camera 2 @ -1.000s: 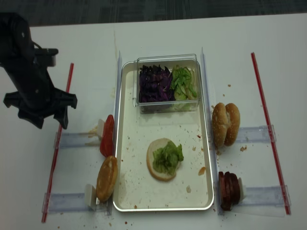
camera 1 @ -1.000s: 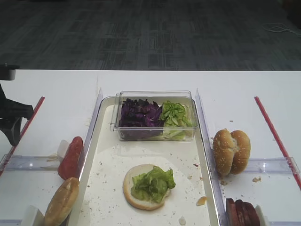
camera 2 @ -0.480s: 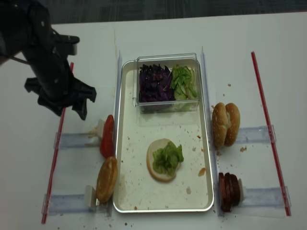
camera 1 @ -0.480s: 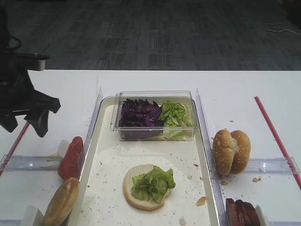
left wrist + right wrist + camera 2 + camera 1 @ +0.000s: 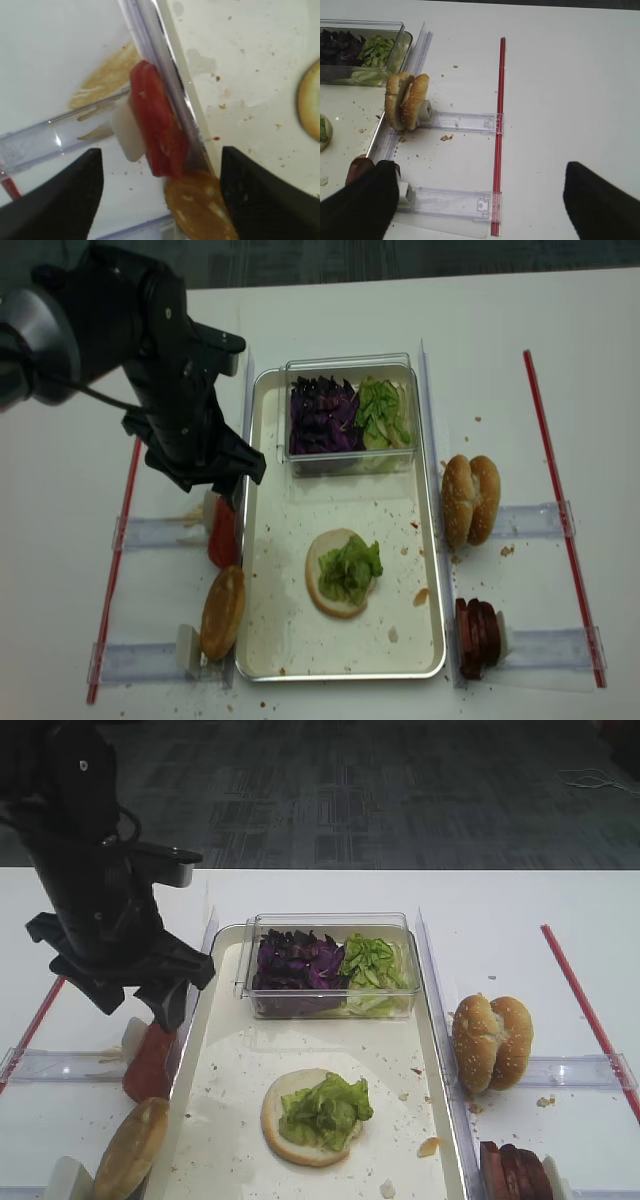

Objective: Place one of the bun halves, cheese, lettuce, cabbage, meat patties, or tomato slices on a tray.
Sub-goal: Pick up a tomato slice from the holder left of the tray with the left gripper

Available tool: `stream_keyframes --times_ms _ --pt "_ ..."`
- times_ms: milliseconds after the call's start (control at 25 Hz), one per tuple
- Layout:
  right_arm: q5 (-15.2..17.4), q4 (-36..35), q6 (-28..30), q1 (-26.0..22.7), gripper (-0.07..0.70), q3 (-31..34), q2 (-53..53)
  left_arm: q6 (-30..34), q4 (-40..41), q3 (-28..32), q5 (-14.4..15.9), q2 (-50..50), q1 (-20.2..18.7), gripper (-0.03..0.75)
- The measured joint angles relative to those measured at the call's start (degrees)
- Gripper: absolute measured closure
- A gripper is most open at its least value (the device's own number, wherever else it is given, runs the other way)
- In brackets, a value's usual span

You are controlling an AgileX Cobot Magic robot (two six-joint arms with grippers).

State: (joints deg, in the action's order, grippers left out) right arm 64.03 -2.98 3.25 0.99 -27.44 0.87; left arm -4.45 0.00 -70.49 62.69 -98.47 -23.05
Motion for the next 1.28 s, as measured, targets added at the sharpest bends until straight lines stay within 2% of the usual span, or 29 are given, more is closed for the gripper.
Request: stream_keyframes --times_ms 120,440,760,1080,1280 --pt "0.0 0.0 0.0 0.0 -0.058 0.0 0.0 0.0 -0.6 0.0 0.0 0.0 -1.3 0.225" --pt "0.0 0.0 0.0 0.0 -0.058 0.0 0.0 0.0 -2.1 0.0 -0.1 -0.4 -1.5 0.229" --pt "0.0 0.0 0.0 0.0 -0.058 0.0 0.0 -0.1 -2.1 0.0 -1.1 -3.1 -1.5 0.284" --pt "0.0 0.0 0.0 0.0 -0.058 0.0 0.0 -0.2 -2.1 0.0 -1.6 -5.3 -1.5 0.297" --pt "0.0 0.0 0.0 0.0 -0.058 0.0 0.0 -0.2 -2.1 0.0 -2.3 -5.3 -1.5 0.341"
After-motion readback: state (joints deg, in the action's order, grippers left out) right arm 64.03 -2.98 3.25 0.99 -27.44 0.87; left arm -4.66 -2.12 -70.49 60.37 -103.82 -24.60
